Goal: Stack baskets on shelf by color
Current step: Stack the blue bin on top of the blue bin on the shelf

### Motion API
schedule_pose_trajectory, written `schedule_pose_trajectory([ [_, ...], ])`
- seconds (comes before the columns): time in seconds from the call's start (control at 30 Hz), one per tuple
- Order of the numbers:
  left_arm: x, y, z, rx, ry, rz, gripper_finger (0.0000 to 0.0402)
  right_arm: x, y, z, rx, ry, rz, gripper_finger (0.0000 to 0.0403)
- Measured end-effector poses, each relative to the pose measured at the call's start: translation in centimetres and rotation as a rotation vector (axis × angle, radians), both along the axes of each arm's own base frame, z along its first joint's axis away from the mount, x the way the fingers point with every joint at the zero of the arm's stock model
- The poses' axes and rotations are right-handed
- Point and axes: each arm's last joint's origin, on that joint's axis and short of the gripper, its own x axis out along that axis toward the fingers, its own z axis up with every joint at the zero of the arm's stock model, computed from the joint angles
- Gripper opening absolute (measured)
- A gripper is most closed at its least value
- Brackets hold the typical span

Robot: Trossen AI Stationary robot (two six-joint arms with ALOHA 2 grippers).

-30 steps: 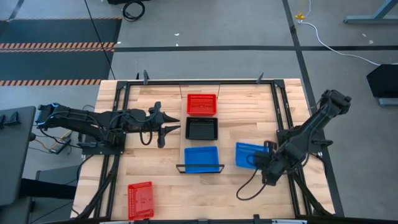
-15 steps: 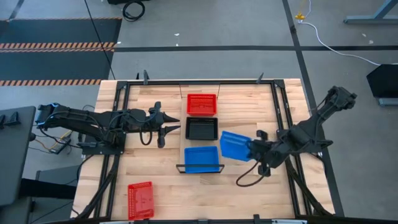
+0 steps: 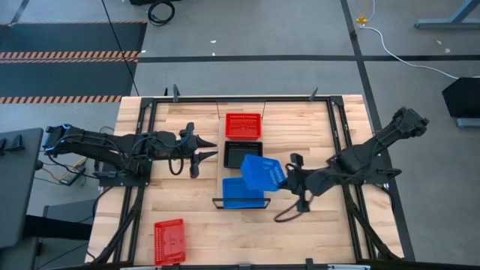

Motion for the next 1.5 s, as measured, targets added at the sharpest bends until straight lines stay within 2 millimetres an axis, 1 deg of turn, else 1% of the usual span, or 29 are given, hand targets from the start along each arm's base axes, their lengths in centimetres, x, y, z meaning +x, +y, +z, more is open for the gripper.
schedule_pose_trajectory([
  [0.17,0.0,0.0,0.0,0.0,0.0,0.0,0.0117,2.6,0.1,-1.2,0.022,0.057,-0.003,0.0023],
  [0.3,0.0,0.0,0.0,0.0,0.0,0.0,0.0117,4.2,0.4,-1.9,0.029,0.101,0.012,0.0022],
  [0.53,0.0,0.0,0.0,0.0,0.0,0.0,0.0117,6.1,0.9,-1.4,0.061,0.123,0.059,0.0025],
  [0.9,0.0,0.0,0.0,0.0,-0.001,0.0,0.0117,5.9,0.8,-1.4,0.06,0.148,0.053,0.0031],
  [1.27,0.0,0.0,0.0,0.0,-0.001,0.0,0.0117,6.2,0.2,-1.4,0.06,0.147,0.031,0.0096],
  [1.37,0.0,0.0,0.0,0.0,-0.001,0.0,0.0117,6.2,0.2,-1.4,0.06,0.147,0.031,0.0105],
  [1.5,0.0,0.0,0.0,0.0,-0.001,0.0,0.0117,6.2,0.2,-1.4,0.059,0.147,0.031,0.0106],
])
